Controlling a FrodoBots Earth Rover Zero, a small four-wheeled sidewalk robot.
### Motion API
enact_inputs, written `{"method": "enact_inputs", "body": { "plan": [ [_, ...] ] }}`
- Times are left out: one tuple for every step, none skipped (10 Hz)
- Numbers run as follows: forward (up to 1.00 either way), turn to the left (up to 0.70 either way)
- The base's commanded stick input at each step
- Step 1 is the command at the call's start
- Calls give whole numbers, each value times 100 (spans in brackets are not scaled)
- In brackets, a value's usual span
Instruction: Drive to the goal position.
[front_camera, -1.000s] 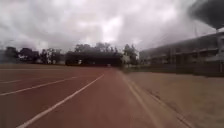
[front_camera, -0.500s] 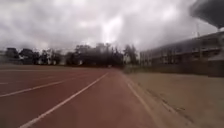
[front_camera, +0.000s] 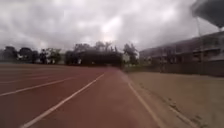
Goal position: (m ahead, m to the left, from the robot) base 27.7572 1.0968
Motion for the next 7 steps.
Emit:
{"method": "enact_inputs", "body": {
  "plan": [
    [70,0],
    [70,0],
    [70,0],
    [70,0],
    [70,0],
    [70,0],
    [70,0]
  ]
}}
